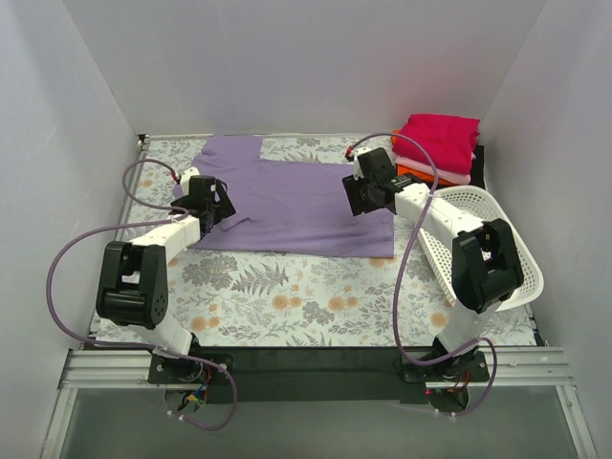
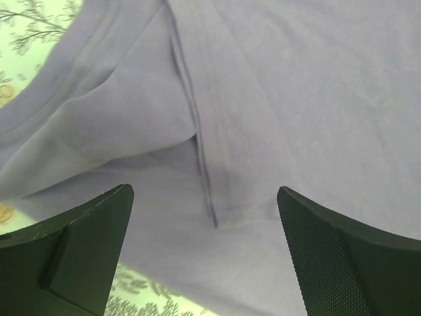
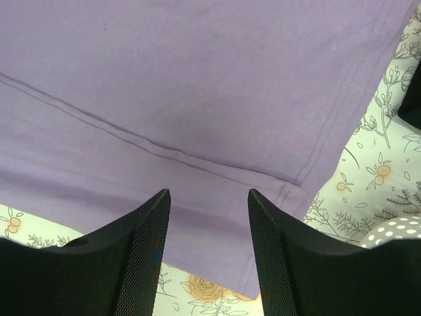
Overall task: Fold and stack the t-shirts
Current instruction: Fold the tshirt
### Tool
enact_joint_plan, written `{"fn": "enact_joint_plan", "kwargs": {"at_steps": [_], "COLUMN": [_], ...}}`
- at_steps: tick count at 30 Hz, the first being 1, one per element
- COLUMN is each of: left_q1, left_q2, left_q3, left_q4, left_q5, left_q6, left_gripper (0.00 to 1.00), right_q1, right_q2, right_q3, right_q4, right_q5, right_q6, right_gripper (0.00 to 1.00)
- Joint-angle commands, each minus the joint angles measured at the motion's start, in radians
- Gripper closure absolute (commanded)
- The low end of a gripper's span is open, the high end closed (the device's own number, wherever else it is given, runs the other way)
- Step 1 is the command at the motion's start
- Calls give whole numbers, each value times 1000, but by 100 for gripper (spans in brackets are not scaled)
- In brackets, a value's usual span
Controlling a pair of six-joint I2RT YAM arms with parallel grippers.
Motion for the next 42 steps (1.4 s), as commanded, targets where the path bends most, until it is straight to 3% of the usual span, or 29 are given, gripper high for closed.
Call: {"fn": "enact_joint_plan", "kwargs": {"at_steps": [1, 12, 22, 28, 34, 42], "left_q1": [0, 35, 49, 49, 50, 52], "left_q2": [51, 197, 229, 223, 242, 297], "left_q3": [58, 135, 130, 147, 171, 254], "left_q4": [28, 82, 112, 114, 108, 103], "left_q5": [39, 114, 114, 105, 105, 131], "left_q6": [-10, -27, -37, -30, -26, -17], "left_gripper": [17, 36, 62, 68, 99, 100], "right_q1": [-4, -2, -2, -2, -2, -4], "right_q2": [-9, -62, -64, -58, -58, -53], "right_q3": [6, -31, -34, -34, -34, -34], "right_q4": [41, 63, 63, 63, 63, 63], "right_q5": [-10, -16, -31, -44, -45, -44], "right_q6": [-18, -22, -24, -22, -25, -25], "right_gripper": [54, 54, 53, 53, 53, 53]}}
